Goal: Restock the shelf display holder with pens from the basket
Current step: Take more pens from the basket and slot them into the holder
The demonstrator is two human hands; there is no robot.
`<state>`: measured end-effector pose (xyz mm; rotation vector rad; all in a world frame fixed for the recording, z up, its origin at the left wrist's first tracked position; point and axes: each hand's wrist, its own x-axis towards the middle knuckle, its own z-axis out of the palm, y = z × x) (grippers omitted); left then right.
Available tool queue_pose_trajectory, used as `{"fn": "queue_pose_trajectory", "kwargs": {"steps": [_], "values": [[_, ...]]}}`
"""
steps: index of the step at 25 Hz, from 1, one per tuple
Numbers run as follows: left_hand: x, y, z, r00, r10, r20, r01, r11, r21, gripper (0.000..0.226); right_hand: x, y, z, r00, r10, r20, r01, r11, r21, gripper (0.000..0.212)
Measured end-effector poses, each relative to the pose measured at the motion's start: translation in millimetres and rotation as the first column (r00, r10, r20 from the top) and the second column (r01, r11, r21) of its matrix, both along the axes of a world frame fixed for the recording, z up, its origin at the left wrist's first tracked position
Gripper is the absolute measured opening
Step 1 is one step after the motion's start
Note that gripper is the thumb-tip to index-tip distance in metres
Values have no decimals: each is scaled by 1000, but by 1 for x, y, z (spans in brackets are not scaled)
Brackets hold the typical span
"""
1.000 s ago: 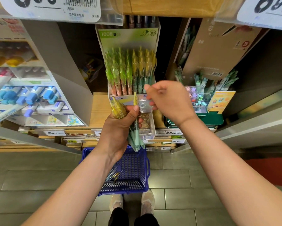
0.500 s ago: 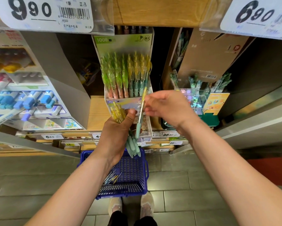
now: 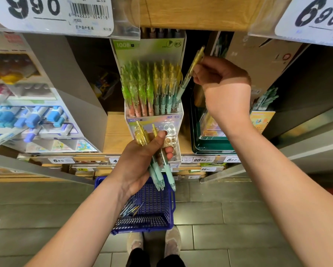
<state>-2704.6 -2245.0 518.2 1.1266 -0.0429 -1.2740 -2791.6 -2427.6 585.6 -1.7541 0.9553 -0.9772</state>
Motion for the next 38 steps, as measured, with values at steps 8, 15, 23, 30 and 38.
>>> {"fn": "queue_pose_trajectory", "kwargs": {"steps": [8,15,23,30,38], "values": [[3,0,-1,1000,24,18,-24,999,-28,22,1,11,-23,934,77,-349,-133,981,-142,23],[0,2,-2,999,35,40,-33,999,-44,20,-4,19,-26,898,109,-427,-115,993,12,19],[5,-1,5,973,38,229,-20,997,-78,19,-16,65,-31,918,390,-66,-278,755,594,8],[14,6,0,985,11,173,-26,996,88,24,-9,43,-10,963,268,-32,-239,903,356,11],[20,12,1,999,-10,-49,12,999,41,23,14,30,-2,997,61,-46,-64,995,-77,15]]}}
